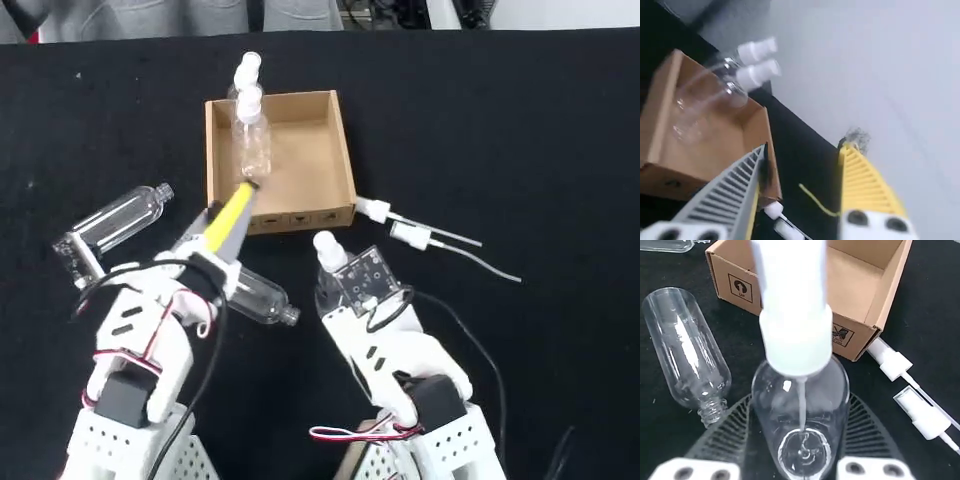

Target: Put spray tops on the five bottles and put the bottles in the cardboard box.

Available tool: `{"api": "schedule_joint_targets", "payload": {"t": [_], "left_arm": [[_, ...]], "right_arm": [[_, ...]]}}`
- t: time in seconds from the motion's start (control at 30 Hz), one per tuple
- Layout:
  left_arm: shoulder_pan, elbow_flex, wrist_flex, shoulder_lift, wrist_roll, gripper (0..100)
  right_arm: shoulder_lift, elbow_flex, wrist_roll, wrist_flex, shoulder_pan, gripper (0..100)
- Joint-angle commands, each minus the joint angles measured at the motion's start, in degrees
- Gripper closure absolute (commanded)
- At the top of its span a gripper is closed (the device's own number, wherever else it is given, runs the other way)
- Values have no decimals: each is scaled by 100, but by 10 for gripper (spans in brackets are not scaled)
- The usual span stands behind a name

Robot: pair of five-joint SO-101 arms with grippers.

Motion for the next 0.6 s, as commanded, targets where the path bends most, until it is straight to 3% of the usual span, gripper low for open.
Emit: {"api": "schedule_joint_targets", "payload": {"t": [0.0,0.17,0.57], "left_arm": [[-163,-233,-123,-53,-193,788],[-207,-479,695,-53,-193,788],[-1648,-734,2127,-53,-686,788]], "right_arm": [[-593,-75,-79,-193,-62,878],[-593,-75,-79,-202,-62,878],[-593,-145,-88,-369,167,875]]}}
